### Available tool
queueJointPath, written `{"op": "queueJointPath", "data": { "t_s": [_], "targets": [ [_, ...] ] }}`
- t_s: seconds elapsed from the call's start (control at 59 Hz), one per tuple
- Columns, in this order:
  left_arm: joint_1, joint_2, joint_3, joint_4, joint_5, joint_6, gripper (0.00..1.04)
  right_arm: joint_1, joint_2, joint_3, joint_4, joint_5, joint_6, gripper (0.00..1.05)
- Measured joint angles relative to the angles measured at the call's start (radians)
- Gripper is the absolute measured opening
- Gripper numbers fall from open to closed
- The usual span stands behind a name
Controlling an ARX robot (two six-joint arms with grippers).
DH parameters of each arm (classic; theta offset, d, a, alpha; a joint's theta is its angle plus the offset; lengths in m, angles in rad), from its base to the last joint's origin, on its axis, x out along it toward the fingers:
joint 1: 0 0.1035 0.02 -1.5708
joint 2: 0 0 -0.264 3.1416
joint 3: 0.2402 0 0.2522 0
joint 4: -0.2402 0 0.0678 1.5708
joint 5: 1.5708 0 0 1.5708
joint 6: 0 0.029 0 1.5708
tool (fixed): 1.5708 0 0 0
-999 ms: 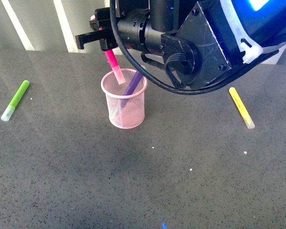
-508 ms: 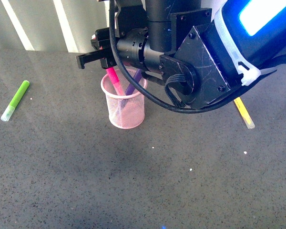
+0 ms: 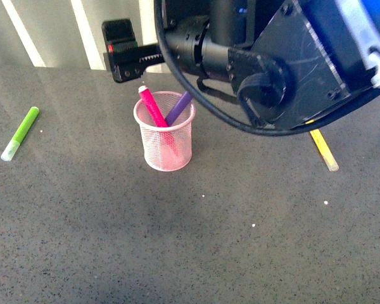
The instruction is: Insert purple and pink pens into pink cup
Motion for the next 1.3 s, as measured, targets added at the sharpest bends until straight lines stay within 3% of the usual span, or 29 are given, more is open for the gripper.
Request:
{"op": "queueJointPath", "data": {
  "t_s": [0.068, 0.169, 0.356, 0.474, 0.542, 0.627, 0.661, 0.779, 1.084, 1.304],
  "targets": [
    [0.000, 0.000, 0.000, 0.000, 0.000, 0.000, 0.98, -0.006, -0.051, -0.024, -0.018, 0.030, -0.008, 1.00],
    [0.000, 0.000, 0.000, 0.000, 0.000, 0.000, 0.98, -0.018, -0.145, -0.068, -0.072, 0.115, -0.025, 0.97],
    [0.000, 0.000, 0.000, 0.000, 0.000, 0.000, 0.98, -0.071, -0.389, -0.194, -0.274, 0.361, -0.003, 0.98],
    [0.000, 0.000, 0.000, 0.000, 0.000, 0.000, 0.98, -0.101, -0.496, -0.254, -0.334, 0.417, 0.021, 0.98],
    [0.000, -0.001, 0.000, 0.000, 0.000, 0.000, 0.98, -0.106, -0.508, -0.256, -0.328, 0.430, 0.024, 0.97],
    [0.000, -0.001, 0.000, 0.000, 0.000, 0.000, 0.98, -0.104, -0.506, -0.351, -0.094, 0.613, -0.030, 0.85],
    [0.000, -0.001, 0.000, 0.000, 0.000, 0.000, 0.98, -0.109, -0.518, -0.404, -0.014, 0.643, -0.039, 0.79],
    [0.000, -0.001, 0.000, 0.000, -0.003, 0.000, 0.98, -0.163, -0.627, -0.594, 0.139, 0.615, -0.072, 0.58],
    [0.000, -0.001, 0.000, 0.000, 0.000, 0.000, 0.98, -0.299, -0.883, -0.910, 0.185, 0.491, -0.084, 0.03],
    [0.000, -0.001, 0.000, 0.000, 0.000, 0.000, 0.98, -0.367, -1.039, -1.034, 0.159, 0.441, -0.085, 0.03]
  ]
}}
